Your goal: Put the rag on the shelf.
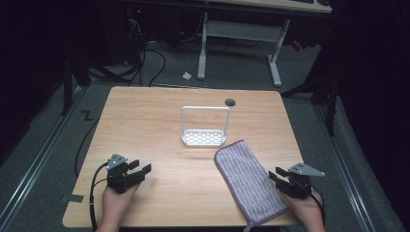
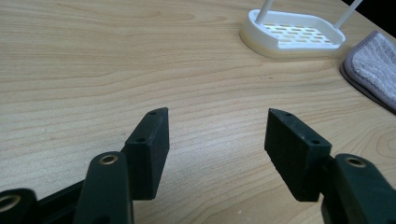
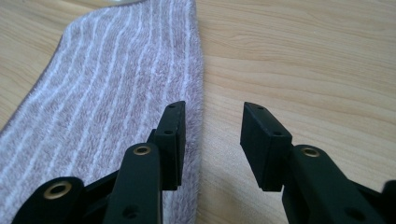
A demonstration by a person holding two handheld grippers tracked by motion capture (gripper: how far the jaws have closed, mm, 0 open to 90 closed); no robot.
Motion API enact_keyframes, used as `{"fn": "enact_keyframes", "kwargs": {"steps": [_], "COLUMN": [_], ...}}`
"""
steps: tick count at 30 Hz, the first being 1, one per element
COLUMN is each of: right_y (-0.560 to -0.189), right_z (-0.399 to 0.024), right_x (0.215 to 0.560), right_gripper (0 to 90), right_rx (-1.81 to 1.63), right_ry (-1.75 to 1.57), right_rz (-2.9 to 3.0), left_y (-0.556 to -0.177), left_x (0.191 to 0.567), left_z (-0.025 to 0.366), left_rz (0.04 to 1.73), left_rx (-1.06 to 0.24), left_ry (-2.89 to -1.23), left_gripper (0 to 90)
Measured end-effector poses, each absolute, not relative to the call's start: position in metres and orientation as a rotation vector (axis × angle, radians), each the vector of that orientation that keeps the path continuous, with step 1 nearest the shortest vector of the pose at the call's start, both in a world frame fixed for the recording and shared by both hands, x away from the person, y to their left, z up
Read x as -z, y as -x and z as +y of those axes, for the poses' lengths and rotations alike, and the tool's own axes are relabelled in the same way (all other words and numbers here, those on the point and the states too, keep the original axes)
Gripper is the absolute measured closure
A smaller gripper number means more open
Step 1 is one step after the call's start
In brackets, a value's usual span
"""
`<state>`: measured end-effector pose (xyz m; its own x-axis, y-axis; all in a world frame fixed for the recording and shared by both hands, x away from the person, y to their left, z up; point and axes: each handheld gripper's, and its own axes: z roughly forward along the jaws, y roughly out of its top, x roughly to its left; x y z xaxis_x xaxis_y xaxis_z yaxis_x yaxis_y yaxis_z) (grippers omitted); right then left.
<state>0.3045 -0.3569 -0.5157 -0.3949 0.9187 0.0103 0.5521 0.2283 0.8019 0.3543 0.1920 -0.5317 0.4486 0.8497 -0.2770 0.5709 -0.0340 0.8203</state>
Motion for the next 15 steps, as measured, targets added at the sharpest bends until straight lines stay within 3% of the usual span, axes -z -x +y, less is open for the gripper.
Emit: {"fn": "enact_keyframes", "kwargs": {"steps": [5,7,9,15], "right_y": [-0.306,-0.306,-0.305,-0.305], "right_z": [-0.355,-0.353,-0.347,-0.326], "right_x": [0.516,0.516,0.518,0.528], "right_gripper": [69.3,82.8,90.0,90.0], "right_rx": [-1.059,-1.068,-1.041,-0.979], "right_ry": [-1.317,-1.312,-1.277,-1.250], "right_rz": [2.090,2.140,2.202,2.348], "left_y": [-0.355,-0.355,-0.353,-0.349], "left_x": [0.532,0.533,0.533,0.531], "left_z": [0.192,0.192,0.192,0.191], "left_rz": [1.242,1.241,1.235,1.213], "left_rx": [-0.364,-0.363,-0.361,-0.359], "left_ry": [-1.716,-1.716,-1.731,-1.726], "left_gripper": [40.4,40.4,40.5,43.1]}}
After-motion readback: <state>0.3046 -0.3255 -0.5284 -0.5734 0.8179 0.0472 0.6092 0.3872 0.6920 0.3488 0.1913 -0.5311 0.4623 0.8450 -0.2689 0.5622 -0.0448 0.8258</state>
